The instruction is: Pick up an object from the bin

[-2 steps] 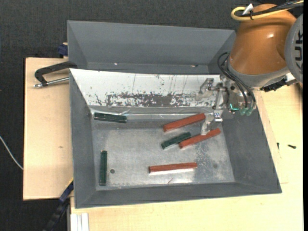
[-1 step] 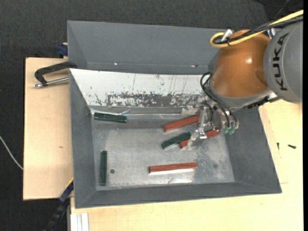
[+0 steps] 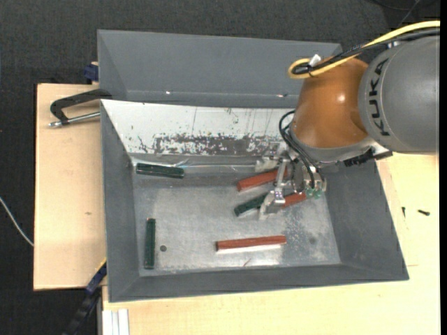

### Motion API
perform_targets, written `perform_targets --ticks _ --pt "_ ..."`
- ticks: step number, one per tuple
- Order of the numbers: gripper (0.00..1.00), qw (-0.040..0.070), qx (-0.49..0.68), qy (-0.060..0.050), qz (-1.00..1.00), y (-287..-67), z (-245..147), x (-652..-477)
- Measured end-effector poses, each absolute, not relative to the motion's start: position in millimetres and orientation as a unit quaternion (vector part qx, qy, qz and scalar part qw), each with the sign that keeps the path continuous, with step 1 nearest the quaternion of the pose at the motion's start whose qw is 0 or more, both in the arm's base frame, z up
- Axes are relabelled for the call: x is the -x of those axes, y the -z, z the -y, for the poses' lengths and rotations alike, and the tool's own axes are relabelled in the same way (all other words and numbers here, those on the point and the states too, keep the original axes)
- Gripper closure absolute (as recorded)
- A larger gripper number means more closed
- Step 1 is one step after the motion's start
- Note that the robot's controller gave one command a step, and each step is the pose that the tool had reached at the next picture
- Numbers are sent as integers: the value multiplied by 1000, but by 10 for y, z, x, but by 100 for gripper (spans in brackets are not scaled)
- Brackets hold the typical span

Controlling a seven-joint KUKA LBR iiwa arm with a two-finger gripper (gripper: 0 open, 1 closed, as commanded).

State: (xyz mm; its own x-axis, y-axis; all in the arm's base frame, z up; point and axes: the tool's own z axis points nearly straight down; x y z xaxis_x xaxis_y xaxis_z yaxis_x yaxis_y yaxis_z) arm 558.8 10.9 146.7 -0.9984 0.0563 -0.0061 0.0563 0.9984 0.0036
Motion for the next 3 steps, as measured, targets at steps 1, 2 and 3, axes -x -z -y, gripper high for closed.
perform_targets --ticks 1,2,3 --pt "100 1 16 -1 -1000 -827 139 -5671" --pt "100 1 16 -1 -1000 -827 140 -5672" --pt "100 3 -9 0 -1000 -2274 248 -5629"
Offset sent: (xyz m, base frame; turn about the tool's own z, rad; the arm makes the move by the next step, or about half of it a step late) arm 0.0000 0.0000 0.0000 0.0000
